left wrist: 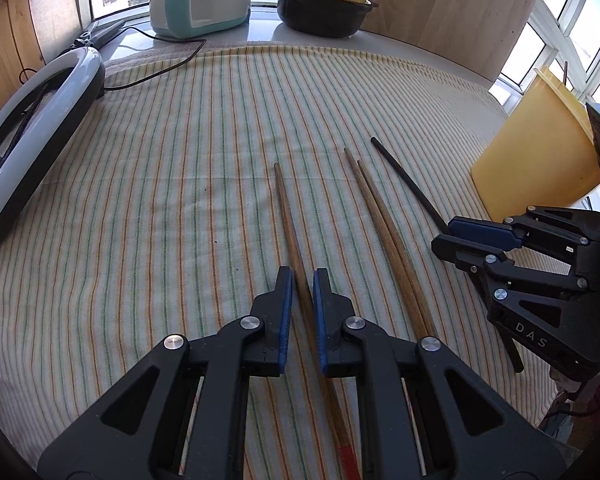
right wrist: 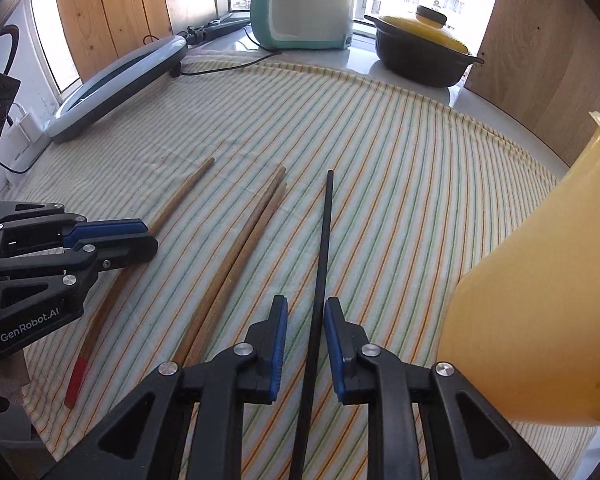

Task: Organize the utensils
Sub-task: 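Close the left gripper on a brown chopstick while the right gripper grasps the black chopstick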

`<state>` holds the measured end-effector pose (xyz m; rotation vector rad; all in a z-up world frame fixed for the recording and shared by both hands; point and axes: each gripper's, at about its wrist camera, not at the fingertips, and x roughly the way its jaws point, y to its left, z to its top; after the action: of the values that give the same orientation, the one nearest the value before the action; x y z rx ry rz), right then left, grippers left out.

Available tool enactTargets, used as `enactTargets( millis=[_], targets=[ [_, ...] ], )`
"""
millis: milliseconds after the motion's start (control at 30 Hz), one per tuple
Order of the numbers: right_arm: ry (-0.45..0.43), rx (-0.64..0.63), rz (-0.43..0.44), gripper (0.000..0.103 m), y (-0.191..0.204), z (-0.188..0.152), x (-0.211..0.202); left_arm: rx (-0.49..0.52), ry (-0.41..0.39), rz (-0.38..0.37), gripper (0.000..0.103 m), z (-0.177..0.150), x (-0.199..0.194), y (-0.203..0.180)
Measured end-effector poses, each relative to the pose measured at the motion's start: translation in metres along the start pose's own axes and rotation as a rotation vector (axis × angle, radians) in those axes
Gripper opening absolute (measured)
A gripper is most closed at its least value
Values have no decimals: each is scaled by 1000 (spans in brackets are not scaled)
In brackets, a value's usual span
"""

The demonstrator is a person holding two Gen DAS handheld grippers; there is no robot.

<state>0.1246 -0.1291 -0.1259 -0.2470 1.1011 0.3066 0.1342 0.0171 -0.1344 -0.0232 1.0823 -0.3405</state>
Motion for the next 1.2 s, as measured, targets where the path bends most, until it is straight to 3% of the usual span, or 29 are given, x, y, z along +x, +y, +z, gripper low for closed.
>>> enactTargets(
  millis=[233, 367, 533, 1067, 1200],
  targets=[
    [16, 26, 12, 16, -3, 14, 7, 10, 7, 10, 8, 11, 10, 2],
    [25, 65, 64, 4, -8, 16, 9, -47, 5, -40, 7, 14, 11, 14],
    [24, 82, 121, 3, -6, 14, 5, -91, -10, -72, 5, 10, 4, 22],
    [-172, 56, 192, 3, 4, 10, -74, -118, -197, -141, 4, 24, -76, 20],
    [-194, 58, 197, 3, 1, 9, -85, -89, -147, -95, 4, 27, -67, 16]
  ],
)
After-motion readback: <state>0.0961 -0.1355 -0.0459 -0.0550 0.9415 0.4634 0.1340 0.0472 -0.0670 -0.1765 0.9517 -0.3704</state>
